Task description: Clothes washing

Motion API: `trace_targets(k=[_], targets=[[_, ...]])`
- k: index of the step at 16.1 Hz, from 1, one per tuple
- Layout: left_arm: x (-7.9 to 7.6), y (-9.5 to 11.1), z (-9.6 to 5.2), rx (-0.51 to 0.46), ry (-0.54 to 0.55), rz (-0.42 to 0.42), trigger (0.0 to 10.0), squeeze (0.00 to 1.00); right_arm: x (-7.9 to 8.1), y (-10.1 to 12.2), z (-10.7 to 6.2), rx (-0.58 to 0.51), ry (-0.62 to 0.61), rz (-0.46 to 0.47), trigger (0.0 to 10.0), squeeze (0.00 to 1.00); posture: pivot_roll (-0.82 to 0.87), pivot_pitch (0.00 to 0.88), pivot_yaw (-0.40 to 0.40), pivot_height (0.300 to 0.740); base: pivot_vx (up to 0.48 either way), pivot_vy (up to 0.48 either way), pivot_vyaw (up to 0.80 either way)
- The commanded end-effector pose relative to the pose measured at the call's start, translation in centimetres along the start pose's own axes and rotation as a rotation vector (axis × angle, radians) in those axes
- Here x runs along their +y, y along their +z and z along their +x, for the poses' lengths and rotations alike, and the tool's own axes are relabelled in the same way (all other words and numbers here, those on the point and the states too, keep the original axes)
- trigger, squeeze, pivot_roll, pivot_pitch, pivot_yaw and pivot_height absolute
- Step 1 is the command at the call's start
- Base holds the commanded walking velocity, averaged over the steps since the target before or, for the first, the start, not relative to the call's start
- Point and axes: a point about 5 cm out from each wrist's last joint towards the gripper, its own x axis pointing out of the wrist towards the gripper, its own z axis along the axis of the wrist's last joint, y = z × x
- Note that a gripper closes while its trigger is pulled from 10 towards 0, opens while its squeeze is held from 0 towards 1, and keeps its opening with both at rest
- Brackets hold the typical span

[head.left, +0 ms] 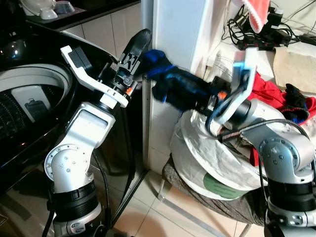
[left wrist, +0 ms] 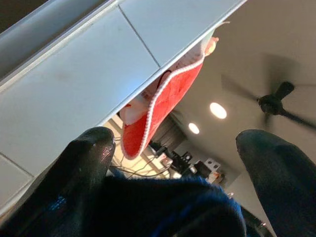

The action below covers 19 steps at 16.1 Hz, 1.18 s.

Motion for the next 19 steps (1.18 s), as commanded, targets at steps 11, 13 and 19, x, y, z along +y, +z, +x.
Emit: trace_targets(k=[11,13,19], targets=[[-0.8,-1.8,-0.7,0.193,-0.028,0.028,0.0,0.00,-0.1,0.5,0.0,-0.003,-0.037,-0.108,0.0,0.00,-0.03,0.000,-0.026,0.740,0.000,0.000,0.00],[-1.1,-1.8,-0.7,0.198,-0.051,0.021,0.0,0.00,-0.2,0.5,-0.1,-0.003,-0.043,-0.114,0.0,0.00,-0.03,0.000,-0.025,0.740,0.000,0.000,0.00],[-1.8,-2.2,-0.8,0.222,-0.101,-0.053,0.0,0.00,-0.5,0.5,0.1,-0.008,-0.068,-0.131,0.0,0.00,-0.03,0.000,-0.022,0.740,0.000,0.000,0.00]])
